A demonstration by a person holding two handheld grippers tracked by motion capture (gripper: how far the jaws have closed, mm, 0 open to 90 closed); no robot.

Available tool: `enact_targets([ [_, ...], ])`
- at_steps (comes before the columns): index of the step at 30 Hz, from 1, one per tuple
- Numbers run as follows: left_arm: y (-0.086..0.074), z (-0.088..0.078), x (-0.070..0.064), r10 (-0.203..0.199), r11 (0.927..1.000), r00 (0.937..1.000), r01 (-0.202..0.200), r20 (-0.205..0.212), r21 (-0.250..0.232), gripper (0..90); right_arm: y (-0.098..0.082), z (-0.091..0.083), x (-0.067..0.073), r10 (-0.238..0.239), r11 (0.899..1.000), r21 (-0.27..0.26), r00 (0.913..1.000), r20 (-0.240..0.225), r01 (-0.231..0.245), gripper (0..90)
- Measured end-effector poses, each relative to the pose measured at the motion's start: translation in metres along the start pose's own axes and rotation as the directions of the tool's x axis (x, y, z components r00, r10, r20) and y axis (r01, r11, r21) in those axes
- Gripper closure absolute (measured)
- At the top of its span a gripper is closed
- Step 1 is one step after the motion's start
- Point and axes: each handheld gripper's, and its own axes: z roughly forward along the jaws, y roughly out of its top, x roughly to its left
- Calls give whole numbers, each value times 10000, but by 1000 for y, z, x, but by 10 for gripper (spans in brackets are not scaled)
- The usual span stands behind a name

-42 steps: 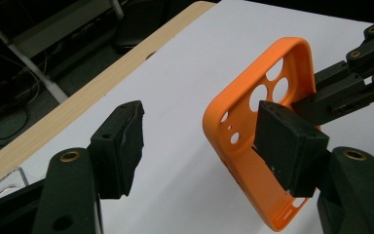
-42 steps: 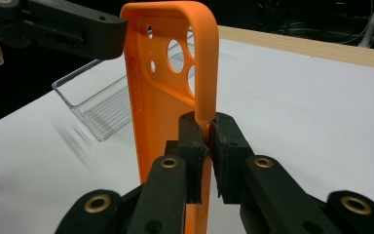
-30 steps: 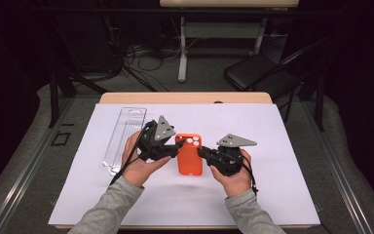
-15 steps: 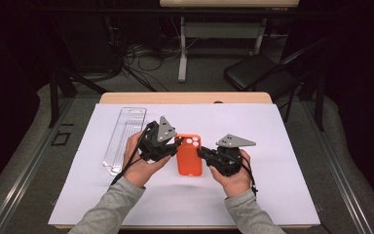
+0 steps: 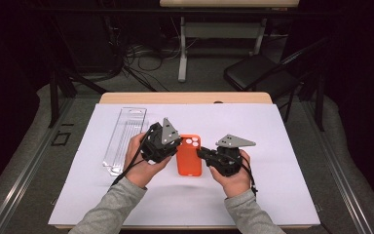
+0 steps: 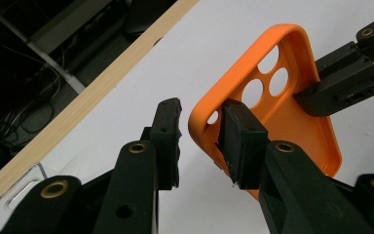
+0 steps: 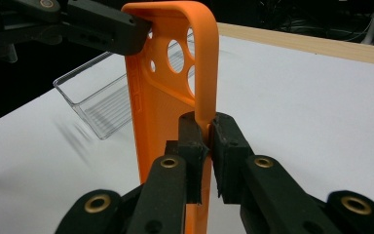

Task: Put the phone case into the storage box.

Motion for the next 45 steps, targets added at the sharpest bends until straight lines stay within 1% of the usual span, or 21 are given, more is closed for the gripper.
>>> enact_targets([
  [2,0,0,0,74,10000,10000,-74,6,3,705,0,0,0,42,10000,29,10000,-4,-42,831],
  [5,0,0,0,84,10000,9999,-85,73,52,719,0,0,0,60,10000,44,10000,-2,-60,831],
  [13,0,1,0,129,9999,9999,-130,106,83,750,0,0,0,48,10000,-42,10000,-21,-48,831],
  [17,0,1,0,201,9997,9997,-203,108,136,756,0,0,0,37,10000,-1,10000,-27,-37,831],
  [20,0,1,0,152,9998,9998,-153,107,118,759,0,0,0,37,10000,4,10000,-31,-37,831],
  [30,-1,0,1,161,9998,9998,-162,71,142,772,-1,1,0,39,10000,53,10000,-40,-38,831],
  [38,-1,0,2,247,9995,9996,-249,114,191,795,-1,1,0,36,10000,53,10000,-47,-36,831],
  [45,-1,0,2,432,9988,9990,-433,83,209,802,-1,1,1,55,10000,27,10000,-70,-55,832],
])
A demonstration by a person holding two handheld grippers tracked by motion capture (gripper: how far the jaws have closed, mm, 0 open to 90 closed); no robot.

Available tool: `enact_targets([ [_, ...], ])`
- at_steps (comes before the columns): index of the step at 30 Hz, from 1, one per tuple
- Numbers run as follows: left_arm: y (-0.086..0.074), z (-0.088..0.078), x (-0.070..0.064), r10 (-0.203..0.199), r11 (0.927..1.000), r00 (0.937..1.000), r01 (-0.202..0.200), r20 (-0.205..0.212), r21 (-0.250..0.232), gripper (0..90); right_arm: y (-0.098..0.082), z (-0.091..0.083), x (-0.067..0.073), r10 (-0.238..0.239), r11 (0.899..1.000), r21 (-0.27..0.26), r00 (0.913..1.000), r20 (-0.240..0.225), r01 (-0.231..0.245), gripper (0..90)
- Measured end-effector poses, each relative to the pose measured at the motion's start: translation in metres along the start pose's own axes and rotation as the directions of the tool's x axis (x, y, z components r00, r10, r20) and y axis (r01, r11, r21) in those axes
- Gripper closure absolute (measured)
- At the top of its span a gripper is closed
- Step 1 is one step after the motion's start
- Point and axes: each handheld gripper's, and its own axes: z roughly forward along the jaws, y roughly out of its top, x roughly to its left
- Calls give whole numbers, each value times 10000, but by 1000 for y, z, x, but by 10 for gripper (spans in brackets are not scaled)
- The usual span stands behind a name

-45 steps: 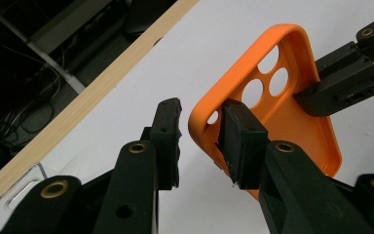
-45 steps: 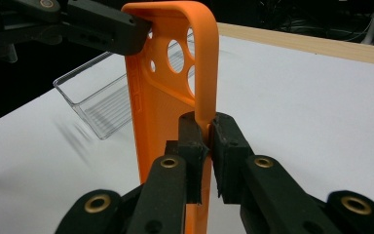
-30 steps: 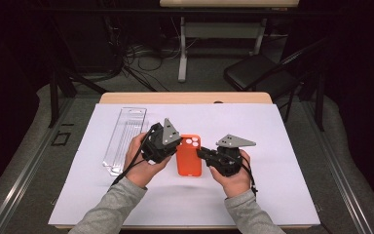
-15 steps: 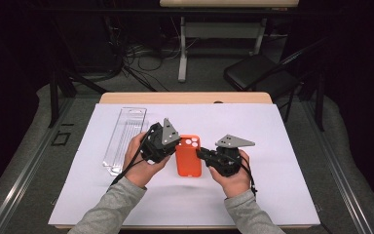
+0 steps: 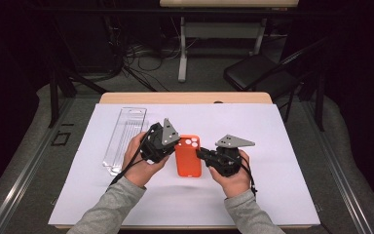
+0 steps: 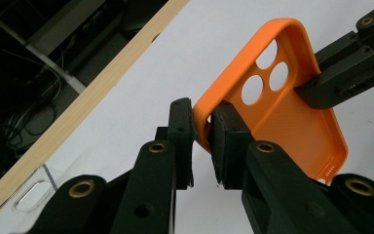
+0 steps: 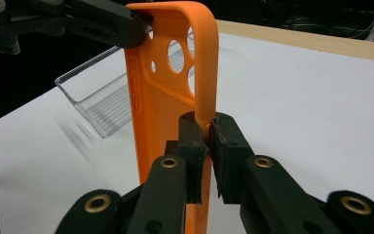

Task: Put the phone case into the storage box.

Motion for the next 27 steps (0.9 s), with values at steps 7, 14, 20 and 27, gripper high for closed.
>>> enact_targets([
  [7,0,1,1,212,9998,9998,-212,12,-3,804,0,0,0,10,10000,-11,10000,9,-10,831],
  [14,0,1,2,318,9995,9994,-317,130,-4,807,0,1,0,26,10000,-12,10000,8,-26,831],
  [20,0,2,3,268,9996,9995,-267,153,-13,809,-1,0,0,62,10000,43,10000,15,-62,831],
  [27,0,1,4,252,9997,9995,-252,208,0,810,-1,0,0,78,10000,33,10000,9,-78,830],
])
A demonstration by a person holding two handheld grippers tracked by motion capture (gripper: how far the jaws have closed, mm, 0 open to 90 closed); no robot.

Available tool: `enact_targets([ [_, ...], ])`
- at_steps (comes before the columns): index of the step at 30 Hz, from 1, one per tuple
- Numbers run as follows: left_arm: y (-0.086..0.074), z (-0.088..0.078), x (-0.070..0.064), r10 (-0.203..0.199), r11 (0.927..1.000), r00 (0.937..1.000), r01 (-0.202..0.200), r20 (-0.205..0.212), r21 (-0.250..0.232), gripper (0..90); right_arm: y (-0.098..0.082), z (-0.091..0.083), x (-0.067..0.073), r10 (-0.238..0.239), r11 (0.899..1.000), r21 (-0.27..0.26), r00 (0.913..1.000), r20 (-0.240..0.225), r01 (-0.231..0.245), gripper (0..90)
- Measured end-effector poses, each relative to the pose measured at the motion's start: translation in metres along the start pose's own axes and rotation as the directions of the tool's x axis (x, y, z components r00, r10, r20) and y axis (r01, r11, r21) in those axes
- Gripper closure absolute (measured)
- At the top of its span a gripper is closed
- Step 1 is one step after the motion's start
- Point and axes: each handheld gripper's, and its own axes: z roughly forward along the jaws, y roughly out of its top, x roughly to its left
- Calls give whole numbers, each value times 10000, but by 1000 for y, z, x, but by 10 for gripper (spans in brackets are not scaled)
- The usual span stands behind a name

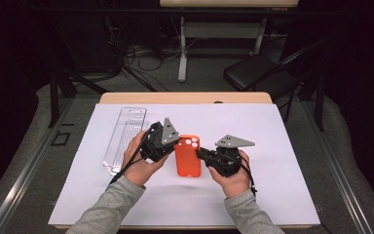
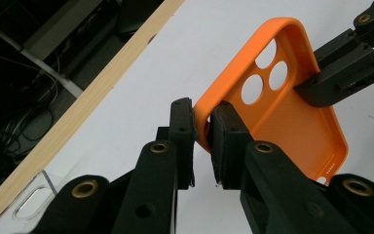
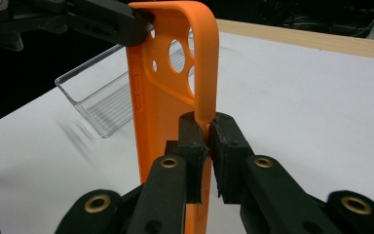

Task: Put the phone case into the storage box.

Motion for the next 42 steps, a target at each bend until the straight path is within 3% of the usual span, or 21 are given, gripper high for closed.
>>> enact_targets([
  [34,-1,0,2,-135,9999,9999,135,75,-8,812,0,2,-1,106,9999,-45,9998,-154,-107,813],
  [42,-2,2,3,-159,9998,9998,158,105,78,812,0,1,0,90,9998,-163,9997,-220,-94,771],
])
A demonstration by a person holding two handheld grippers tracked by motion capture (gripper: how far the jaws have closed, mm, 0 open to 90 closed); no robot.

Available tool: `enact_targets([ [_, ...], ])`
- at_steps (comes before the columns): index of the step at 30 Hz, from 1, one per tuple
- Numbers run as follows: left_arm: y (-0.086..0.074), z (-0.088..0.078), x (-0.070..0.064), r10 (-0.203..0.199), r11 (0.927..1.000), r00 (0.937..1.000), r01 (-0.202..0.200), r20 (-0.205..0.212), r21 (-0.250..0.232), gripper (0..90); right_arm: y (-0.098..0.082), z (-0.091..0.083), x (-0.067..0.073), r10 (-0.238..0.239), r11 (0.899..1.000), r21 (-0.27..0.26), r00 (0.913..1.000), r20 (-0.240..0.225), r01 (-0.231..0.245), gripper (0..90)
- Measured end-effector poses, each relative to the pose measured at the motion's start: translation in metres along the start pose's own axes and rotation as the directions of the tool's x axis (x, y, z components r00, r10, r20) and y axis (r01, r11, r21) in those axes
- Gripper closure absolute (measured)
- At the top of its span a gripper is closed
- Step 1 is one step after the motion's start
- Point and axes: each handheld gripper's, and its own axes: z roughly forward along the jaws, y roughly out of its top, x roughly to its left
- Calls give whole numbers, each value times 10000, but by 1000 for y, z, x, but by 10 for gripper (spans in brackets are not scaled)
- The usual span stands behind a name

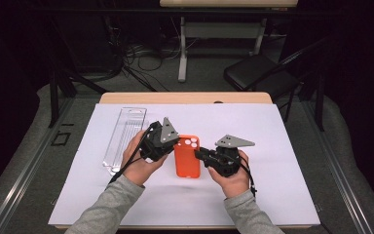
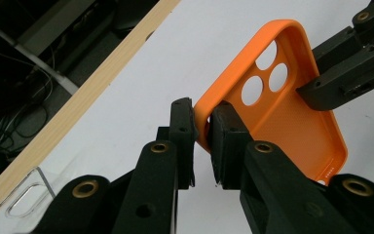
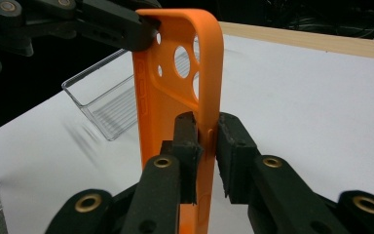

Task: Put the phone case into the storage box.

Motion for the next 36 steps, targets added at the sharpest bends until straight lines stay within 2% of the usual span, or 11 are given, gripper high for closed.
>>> enact_targets([
  [10,-5,2,7,-203,9997,9997,205,-128,163,811,0,-1,-2,-59,9999,-123,10000,26,59,707],
  [28,-12,-8,40,-413,9991,9977,406,-533,-136,809,0,-1,-7,-310,9994,-124,9986,429,315,548],
  [36,-12,-14,53,-537,9985,9952,528,-814,-130,810,-1,0,-9,-327,9995,-10,9983,492,328,547],
])
